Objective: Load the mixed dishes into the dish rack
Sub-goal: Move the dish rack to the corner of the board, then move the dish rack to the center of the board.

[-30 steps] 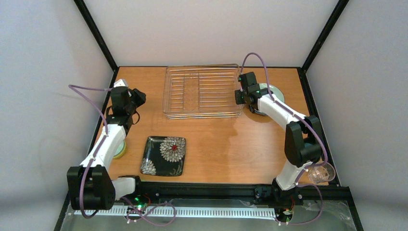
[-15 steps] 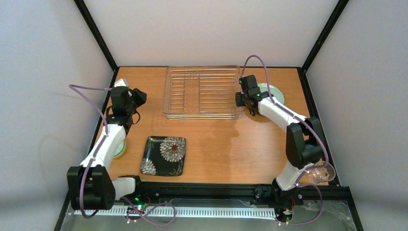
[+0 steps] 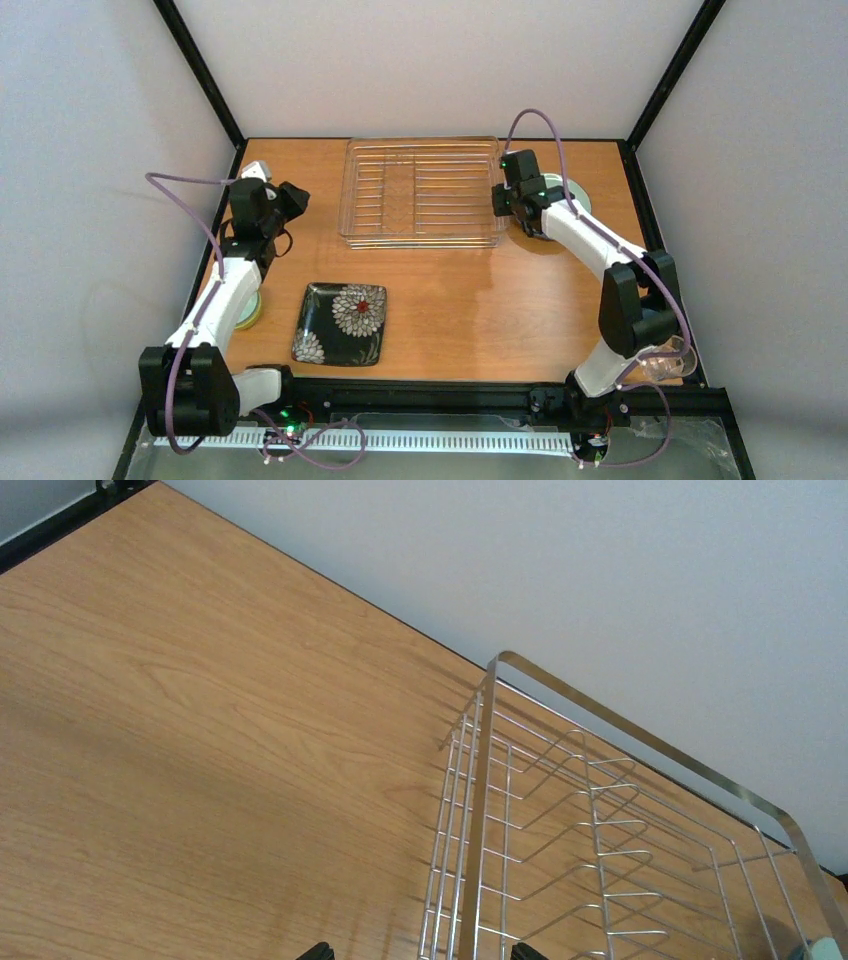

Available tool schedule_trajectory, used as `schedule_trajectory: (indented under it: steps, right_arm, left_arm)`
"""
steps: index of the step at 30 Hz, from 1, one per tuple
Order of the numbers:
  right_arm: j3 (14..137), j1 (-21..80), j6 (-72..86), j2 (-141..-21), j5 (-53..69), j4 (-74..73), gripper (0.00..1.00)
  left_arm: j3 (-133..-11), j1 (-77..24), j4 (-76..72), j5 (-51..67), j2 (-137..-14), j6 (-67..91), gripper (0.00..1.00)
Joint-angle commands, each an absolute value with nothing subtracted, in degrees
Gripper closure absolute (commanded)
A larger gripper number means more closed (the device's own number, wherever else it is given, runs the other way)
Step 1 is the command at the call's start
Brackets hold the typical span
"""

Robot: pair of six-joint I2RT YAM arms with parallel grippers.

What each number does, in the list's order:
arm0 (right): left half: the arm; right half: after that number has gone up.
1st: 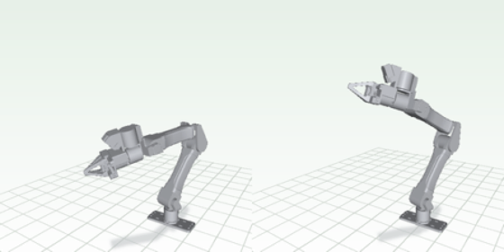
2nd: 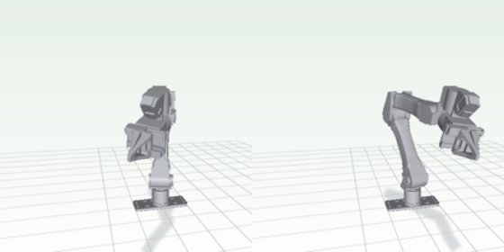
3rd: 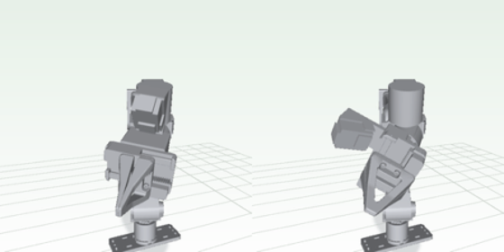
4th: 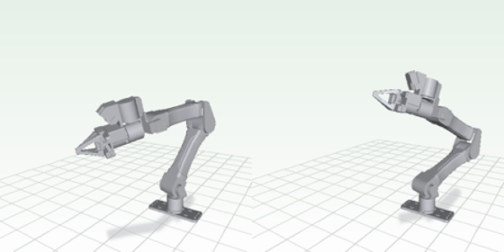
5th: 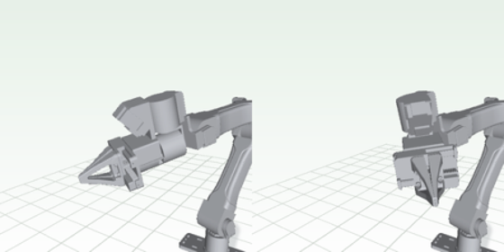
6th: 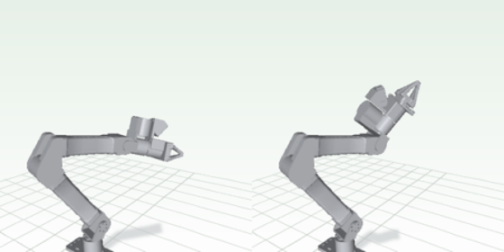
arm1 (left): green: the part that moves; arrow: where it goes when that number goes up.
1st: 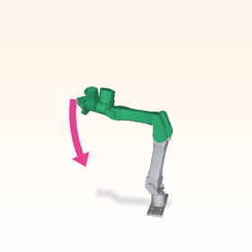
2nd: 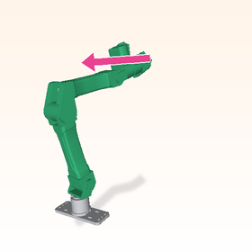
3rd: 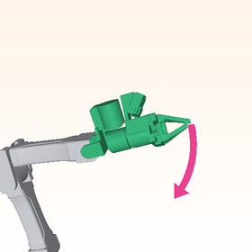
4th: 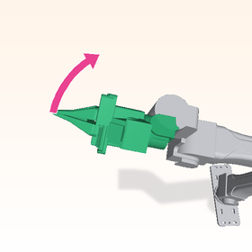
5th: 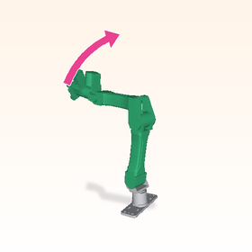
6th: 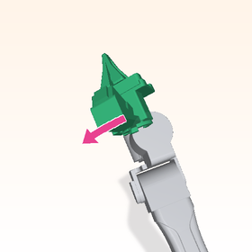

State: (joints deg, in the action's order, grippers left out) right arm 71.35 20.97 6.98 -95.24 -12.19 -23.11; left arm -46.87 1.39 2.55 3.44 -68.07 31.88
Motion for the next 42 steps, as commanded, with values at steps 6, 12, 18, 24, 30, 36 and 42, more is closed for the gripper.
schedule_trajectory:
  steps: [6,12,18,24,30,36,42]
  right_arm:
    - [77.74,20.63,7.26,-90.70,-12.81,-27.24,0.01]
    - [84.98,20.57,9.56,-89.72,-11.97,-26.84,0.01]
    - [95.37,16.75,12.82,-93.55,-3.45,-30.15,0.01]
    - [103.61,13.72,16.13,-98.88,-3.28,-34.69,0.01]
    - [105.06,13.35,17.33,-103.64,-5.91,-38.02,0.01]
    - [101.81,13.33,16.78,-107.43,-6.54,-40.46,0.03]
    - [99.31,13.38,16.00,-109.43,-7.35,-40.10,0.03]
  left_arm:
    - [-50.88,1.14,0.93,8.79,-65.32,29.93,0.00]
    - [-53.55,1.19,-0.60,11.88,-63.68,32.41,0.00]
    - [-54.84,1.30,-4.41,16.43,-64.80,35.51,0.00]
    - [-58.08,1.19,-1.66,14.70,-68.60,37.15,0.00]
    - [-59.10,1.28,7.02,7.44,-71.60,38.31,0.00]
    - [-57.16,1.15,9.97,5.13,-75.28,39.07,0.00]
    - [-57.23,1.22,10.80,5.96,-80.34,38.15,0.00]
